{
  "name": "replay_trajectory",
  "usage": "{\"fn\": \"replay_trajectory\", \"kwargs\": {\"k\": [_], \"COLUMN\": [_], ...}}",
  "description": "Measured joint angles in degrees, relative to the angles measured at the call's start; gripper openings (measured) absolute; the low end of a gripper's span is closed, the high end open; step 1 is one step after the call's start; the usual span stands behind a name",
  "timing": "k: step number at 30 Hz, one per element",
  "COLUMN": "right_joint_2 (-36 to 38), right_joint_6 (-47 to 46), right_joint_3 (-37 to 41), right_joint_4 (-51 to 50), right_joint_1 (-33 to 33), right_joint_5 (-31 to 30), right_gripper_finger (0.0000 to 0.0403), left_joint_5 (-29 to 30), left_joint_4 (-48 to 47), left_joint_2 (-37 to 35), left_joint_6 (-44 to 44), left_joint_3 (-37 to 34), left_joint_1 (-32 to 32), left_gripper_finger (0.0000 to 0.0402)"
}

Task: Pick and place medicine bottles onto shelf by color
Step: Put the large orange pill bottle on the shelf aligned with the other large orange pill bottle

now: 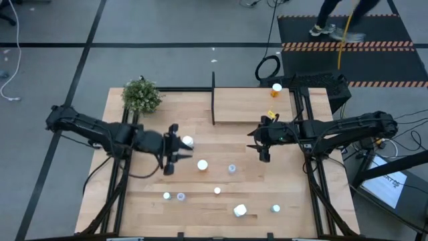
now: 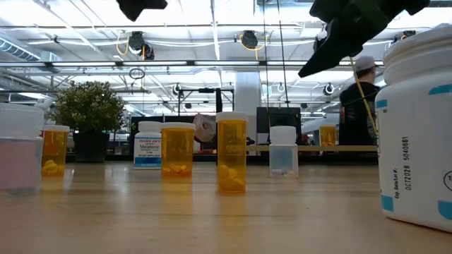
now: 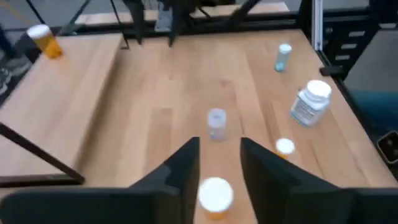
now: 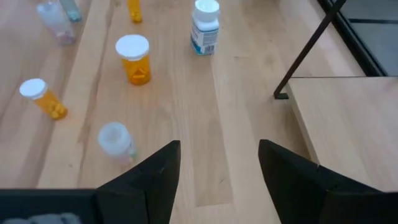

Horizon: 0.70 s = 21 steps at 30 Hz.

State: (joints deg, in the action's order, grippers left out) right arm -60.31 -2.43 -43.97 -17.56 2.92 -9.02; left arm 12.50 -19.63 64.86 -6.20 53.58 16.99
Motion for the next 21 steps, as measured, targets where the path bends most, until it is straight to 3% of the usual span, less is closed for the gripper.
{"fn": "replay_trajectory", "kwargs": {"k": [11,21], "right_joint_2": [0.04,0.01], "right_joint_6": [-4.57,-5.21], "right_joint_3": [0.00,0.00], "right_joint_4": [-4.80,-5.87], "right_joint_1": [1.33,2.45], "right_joint_5": [0.04,-0.02], "right_gripper_finger": [0.0210,0.0210], "left_joint_5": [7.65,11.96], "left_joint_4": [-1.32,-0.50], "left_joint_2": [15.24,20.25], "left_joint_6": [-7.91,-12.48], "left_joint_3": [-0.06,-0.06], "left_joint_1": [8.84,8.08], "left_gripper_finger": [0.0236,0.0253]}}
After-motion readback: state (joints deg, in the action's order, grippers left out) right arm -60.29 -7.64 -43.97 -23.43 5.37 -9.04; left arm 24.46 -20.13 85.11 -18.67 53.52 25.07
